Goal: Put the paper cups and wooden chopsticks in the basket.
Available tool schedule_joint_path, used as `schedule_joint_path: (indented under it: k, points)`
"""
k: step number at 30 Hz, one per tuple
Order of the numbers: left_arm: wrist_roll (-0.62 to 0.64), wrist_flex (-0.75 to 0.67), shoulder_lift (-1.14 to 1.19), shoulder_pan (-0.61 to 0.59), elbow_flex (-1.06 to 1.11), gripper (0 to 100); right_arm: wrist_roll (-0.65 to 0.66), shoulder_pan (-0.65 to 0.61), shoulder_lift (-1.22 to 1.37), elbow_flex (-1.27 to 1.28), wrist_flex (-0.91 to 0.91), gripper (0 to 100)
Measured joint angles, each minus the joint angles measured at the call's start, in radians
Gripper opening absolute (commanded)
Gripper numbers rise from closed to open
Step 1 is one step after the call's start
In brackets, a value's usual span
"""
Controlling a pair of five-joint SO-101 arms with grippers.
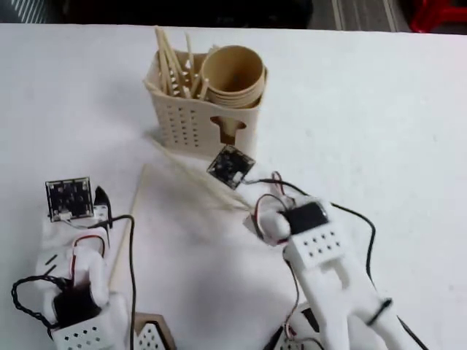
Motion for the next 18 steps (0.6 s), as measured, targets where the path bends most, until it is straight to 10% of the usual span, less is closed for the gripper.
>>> schedule_joint_path:
  k: [18]
  points:
    - [0.000,0.000,0.000,0.000,0.000,18,-0.138,-0.023,-0.235,0.055,0.006,1.7]
